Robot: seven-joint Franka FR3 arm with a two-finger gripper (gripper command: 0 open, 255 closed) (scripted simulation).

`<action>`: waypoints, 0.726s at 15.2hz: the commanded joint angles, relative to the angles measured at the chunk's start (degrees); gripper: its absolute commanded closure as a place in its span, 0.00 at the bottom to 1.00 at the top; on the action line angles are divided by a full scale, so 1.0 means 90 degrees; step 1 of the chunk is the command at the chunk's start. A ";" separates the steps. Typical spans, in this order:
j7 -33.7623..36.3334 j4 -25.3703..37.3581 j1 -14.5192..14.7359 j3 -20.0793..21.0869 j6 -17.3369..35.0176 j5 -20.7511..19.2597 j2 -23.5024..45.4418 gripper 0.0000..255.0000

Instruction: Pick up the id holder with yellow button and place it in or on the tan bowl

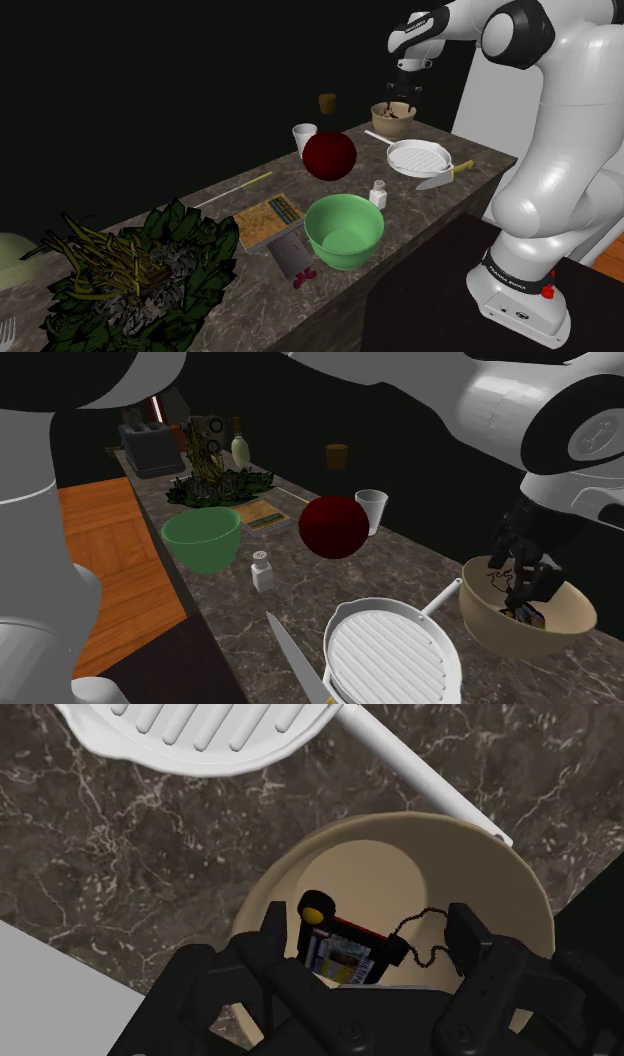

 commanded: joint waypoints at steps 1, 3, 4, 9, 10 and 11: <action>0.0000 0.0000 0.0000 0.0000 0.0000 0.0000 0.0000 0.00; 0.0000 0.0000 0.0000 0.0000 0.0000 0.0000 0.0000 0.00; 0.0010 0.0134 -0.0009 -0.0009 -0.0191 -0.0013 -0.0057 0.00; 0.0034 0.0563 -0.0037 -0.0031 -0.0739 -0.0044 -0.0175 0.00; 0.0034 0.0564 -0.0037 -0.0031 -0.0739 -0.0043 -0.0175 0.00; 0.0034 0.0565 -0.0037 -0.0031 -0.0739 -0.0043 -0.0174 0.00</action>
